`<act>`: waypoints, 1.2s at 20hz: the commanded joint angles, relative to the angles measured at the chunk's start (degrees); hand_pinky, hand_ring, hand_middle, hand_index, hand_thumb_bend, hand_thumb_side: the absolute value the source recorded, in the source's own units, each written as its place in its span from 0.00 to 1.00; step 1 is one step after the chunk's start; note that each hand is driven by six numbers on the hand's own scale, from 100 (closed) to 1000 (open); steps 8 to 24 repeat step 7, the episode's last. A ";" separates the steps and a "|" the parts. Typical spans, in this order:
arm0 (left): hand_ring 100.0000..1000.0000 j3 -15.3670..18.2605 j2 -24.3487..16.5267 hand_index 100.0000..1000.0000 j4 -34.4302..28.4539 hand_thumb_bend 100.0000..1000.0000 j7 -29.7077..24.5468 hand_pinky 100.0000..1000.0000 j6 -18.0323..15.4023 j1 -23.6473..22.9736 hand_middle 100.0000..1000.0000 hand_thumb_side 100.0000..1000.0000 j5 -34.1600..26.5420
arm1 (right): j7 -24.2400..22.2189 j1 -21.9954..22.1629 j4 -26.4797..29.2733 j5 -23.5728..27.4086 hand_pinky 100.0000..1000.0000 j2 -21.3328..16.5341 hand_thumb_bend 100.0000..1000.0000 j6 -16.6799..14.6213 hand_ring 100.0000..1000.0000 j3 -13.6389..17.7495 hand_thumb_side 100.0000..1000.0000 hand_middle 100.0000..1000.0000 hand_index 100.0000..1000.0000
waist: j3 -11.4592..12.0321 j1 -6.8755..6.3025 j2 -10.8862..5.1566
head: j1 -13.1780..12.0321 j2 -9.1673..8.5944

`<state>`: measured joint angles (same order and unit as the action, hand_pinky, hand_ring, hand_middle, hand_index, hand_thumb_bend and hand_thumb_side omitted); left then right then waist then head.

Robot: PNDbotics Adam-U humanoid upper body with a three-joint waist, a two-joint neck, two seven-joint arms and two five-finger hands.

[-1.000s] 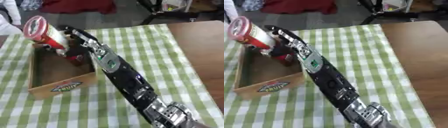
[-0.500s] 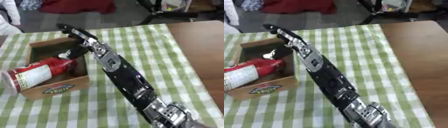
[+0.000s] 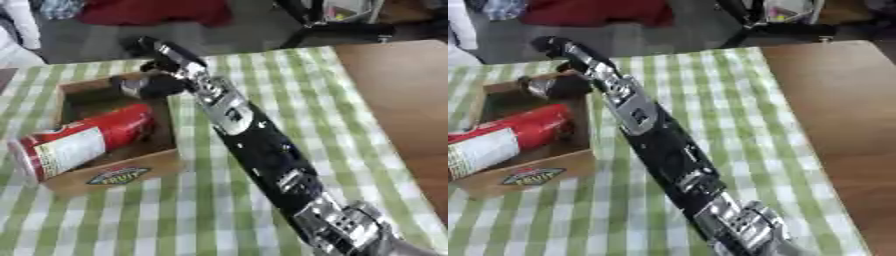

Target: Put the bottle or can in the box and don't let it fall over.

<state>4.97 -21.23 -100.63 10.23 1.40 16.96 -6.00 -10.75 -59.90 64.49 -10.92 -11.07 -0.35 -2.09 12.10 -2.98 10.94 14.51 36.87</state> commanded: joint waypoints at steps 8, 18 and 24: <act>0.85 1.66 -3.44 0.80 -0.60 0.00 1.12 0.78 0.00 -1.61 0.82 0.66 1.21 | 5.64 5.51 15.11 8.78 0.83 -14.60 0.00 1.22 0.95 0.08 0.64 0.87 0.88 | -3.58 -0.41 -3.16 | -7.09 2.68; 0.85 1.66 -3.44 0.80 -0.60 0.00 1.12 0.78 0.00 -1.61 0.82 0.66 1.21 | 5.64 5.51 15.11 8.78 0.83 -14.60 0.00 1.22 0.95 0.08 0.64 0.87 0.88 | -3.58 -0.41 -3.16 | -7.09 2.68; 0.85 1.66 -3.44 0.80 -0.60 0.00 1.12 0.78 0.00 -1.61 0.82 0.66 1.21 | 5.64 5.51 15.11 8.78 0.83 -14.60 0.00 1.22 0.95 0.08 0.64 0.87 0.88 | -3.58 -0.41 -3.16 | -7.09 2.68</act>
